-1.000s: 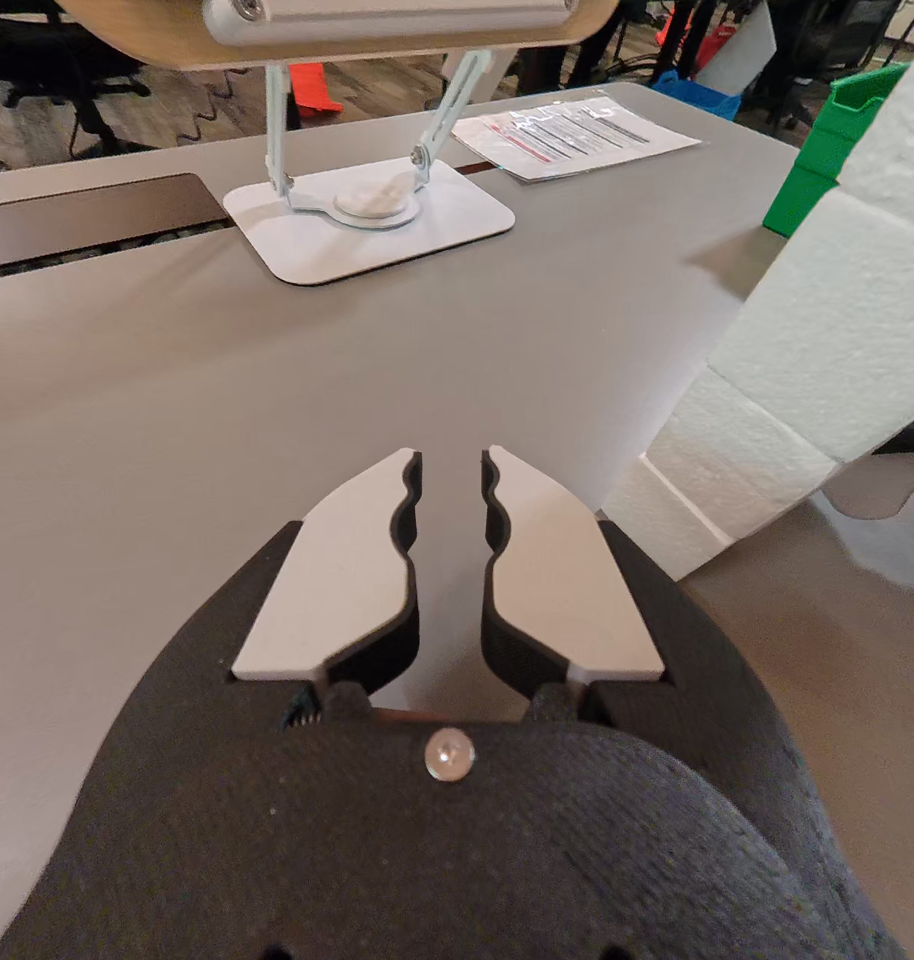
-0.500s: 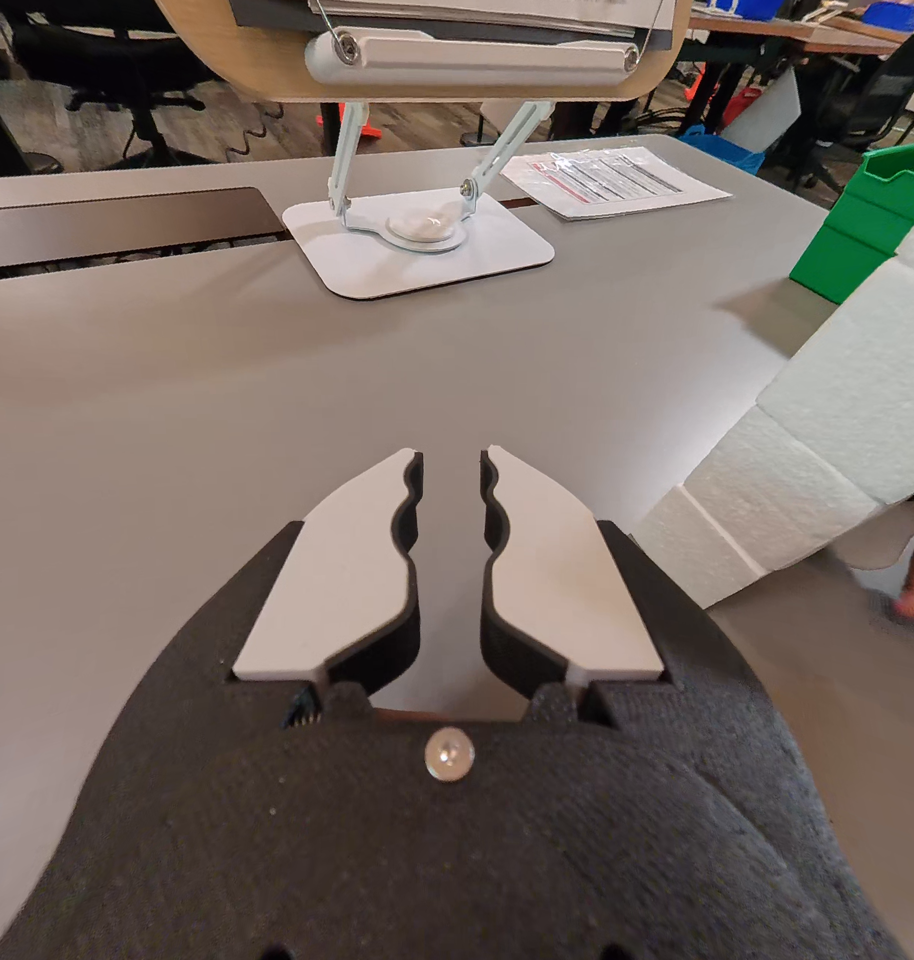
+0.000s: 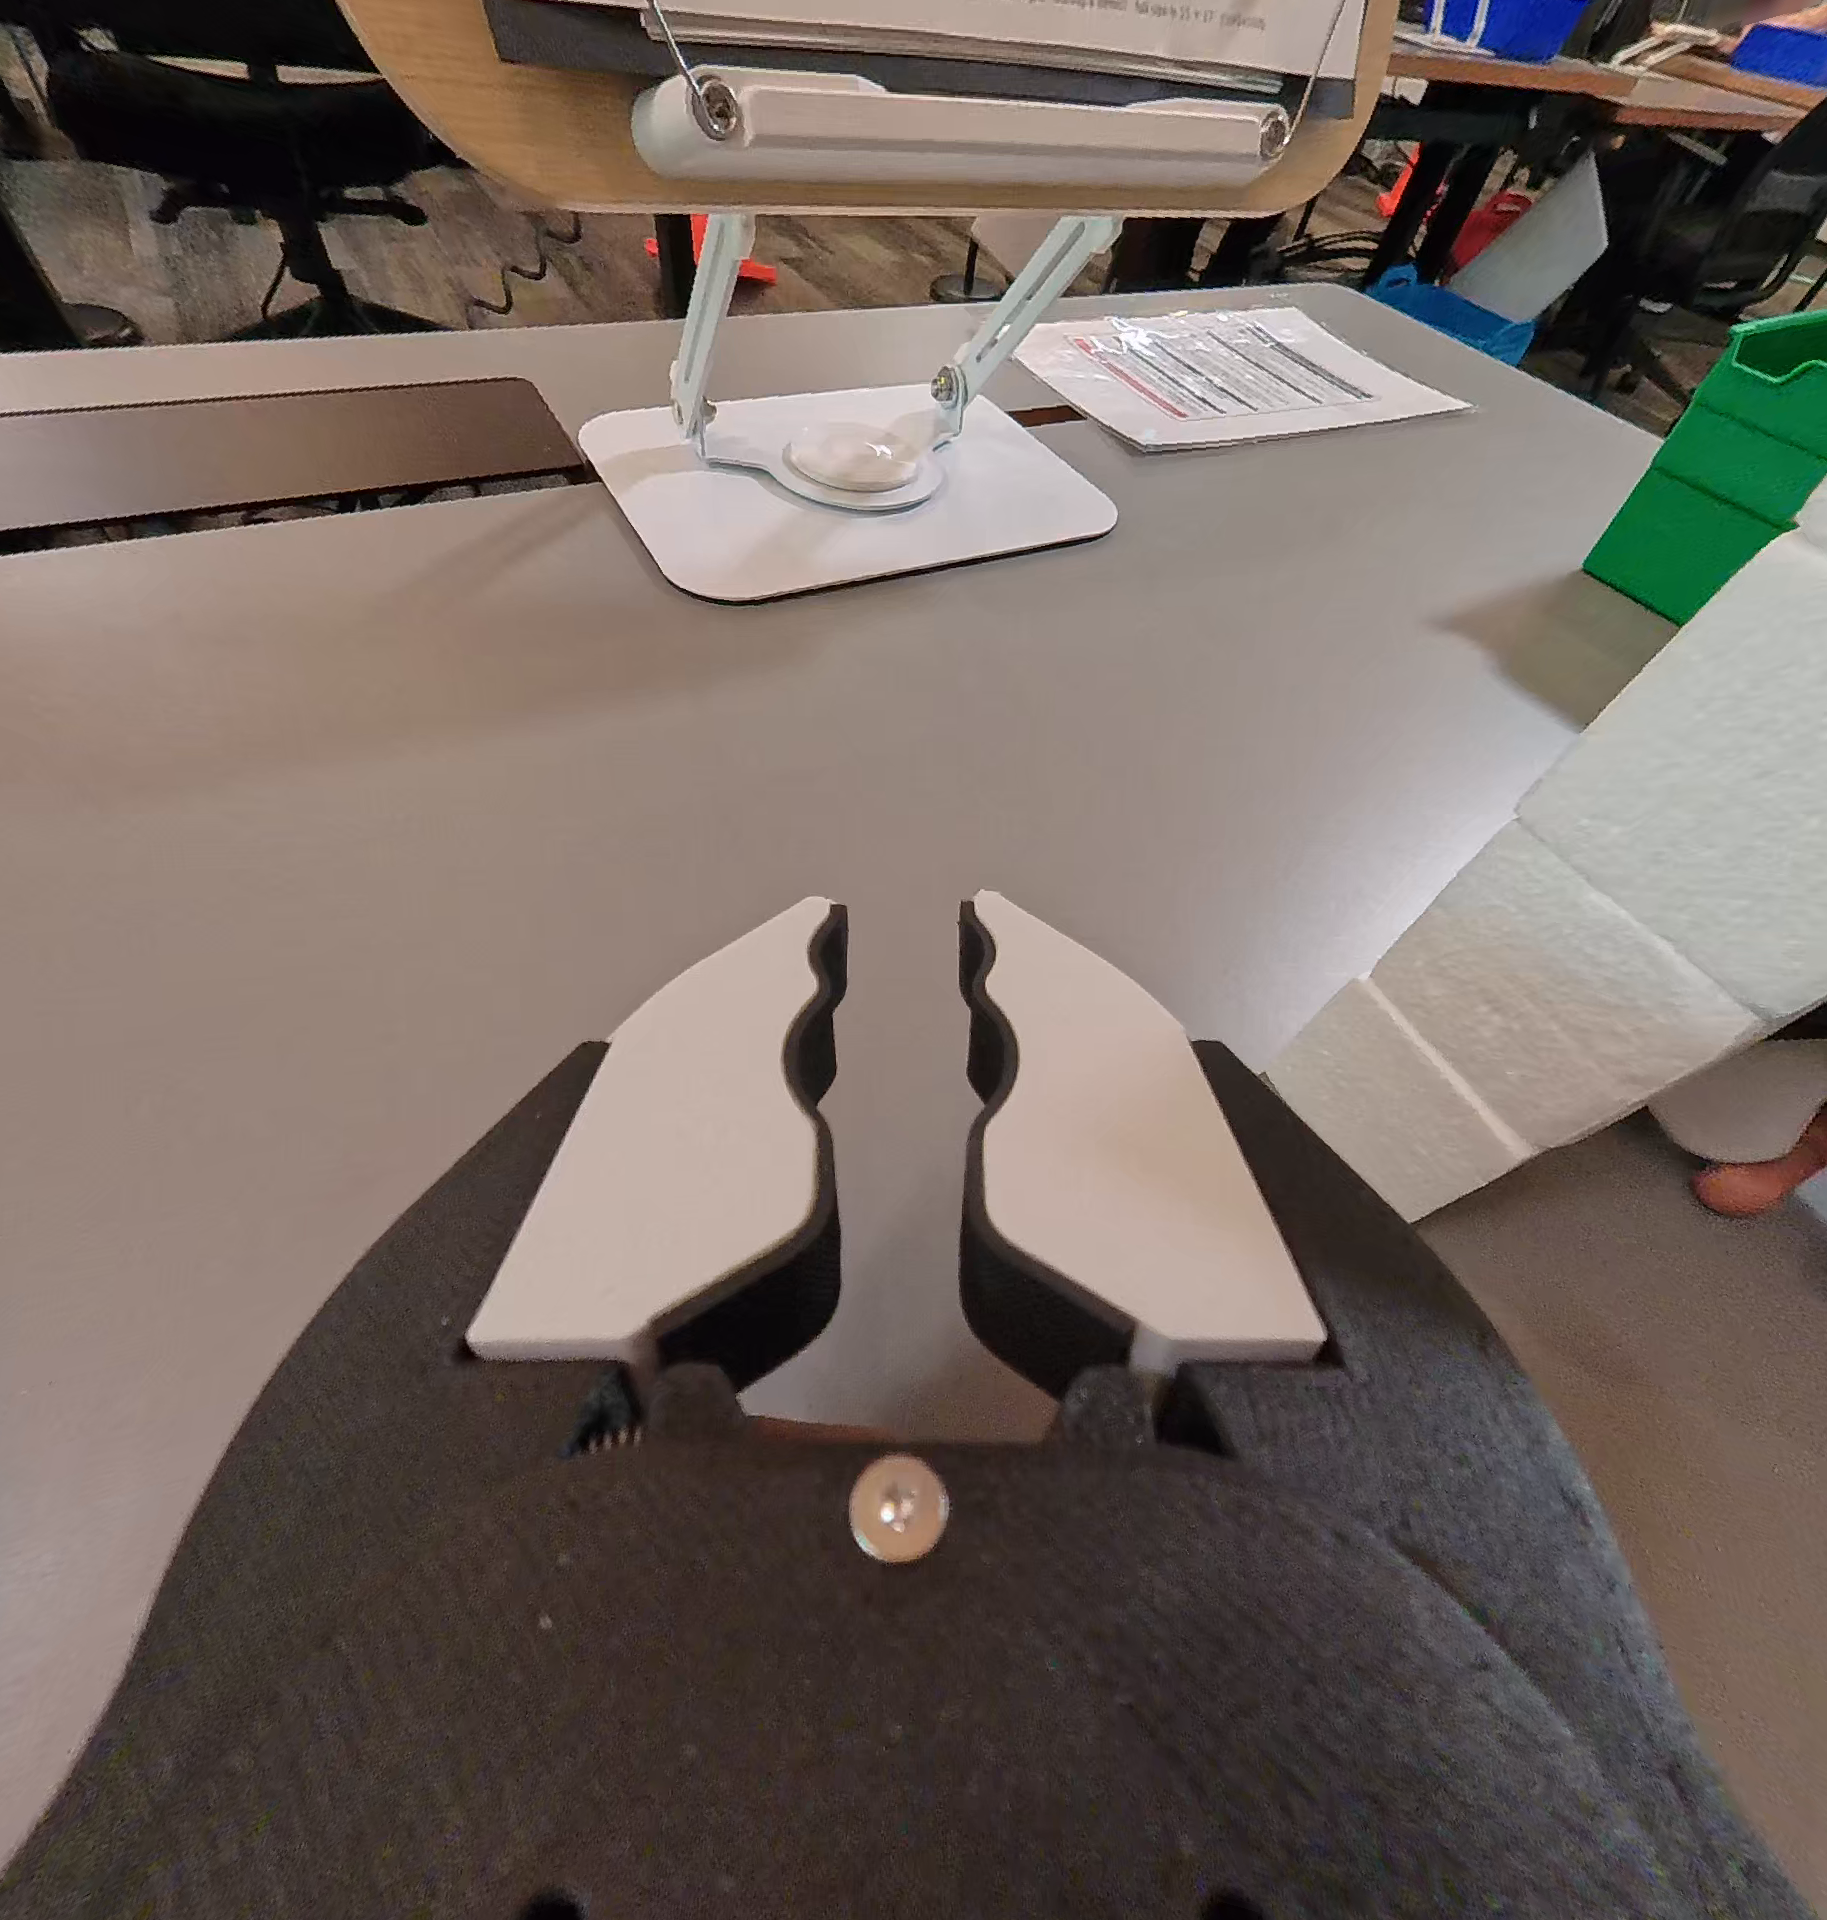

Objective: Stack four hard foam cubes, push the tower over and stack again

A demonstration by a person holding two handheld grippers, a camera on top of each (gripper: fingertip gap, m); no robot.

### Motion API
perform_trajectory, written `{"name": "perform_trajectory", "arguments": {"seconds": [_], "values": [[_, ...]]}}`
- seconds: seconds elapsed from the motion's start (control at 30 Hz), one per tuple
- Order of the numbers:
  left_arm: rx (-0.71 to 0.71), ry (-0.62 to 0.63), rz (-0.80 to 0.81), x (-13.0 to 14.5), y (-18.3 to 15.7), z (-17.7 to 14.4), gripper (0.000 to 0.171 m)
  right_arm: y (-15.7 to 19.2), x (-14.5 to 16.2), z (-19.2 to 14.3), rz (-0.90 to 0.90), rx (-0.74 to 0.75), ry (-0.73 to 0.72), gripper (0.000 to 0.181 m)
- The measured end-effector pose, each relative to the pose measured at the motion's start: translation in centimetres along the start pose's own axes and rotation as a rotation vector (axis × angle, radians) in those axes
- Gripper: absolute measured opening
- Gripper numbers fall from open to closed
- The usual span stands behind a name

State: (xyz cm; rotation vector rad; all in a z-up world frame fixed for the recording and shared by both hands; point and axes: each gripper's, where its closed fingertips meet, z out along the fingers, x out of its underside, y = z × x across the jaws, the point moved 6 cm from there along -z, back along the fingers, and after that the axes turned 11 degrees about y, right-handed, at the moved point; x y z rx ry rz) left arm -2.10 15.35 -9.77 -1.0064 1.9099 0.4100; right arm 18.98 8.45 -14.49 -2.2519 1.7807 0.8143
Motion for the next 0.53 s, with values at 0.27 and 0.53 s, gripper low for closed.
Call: {"name": "perform_trajectory", "arguments": {"seconds": [0.27, 0.53], "values": [[-0.019, -0.004, -0.013, 0.3, 0.5, -0.6, 0.021, 0.0, -0.1, 0.1, -0.007, 0.004, 0.009, 0.000], [-0.053, -0.022, -0.038, 0.6, 1.4, -1.5, 0.020, -0.1, -0.1, 0.2, 0.003, 0.020, 0.014, 0.000]]}}
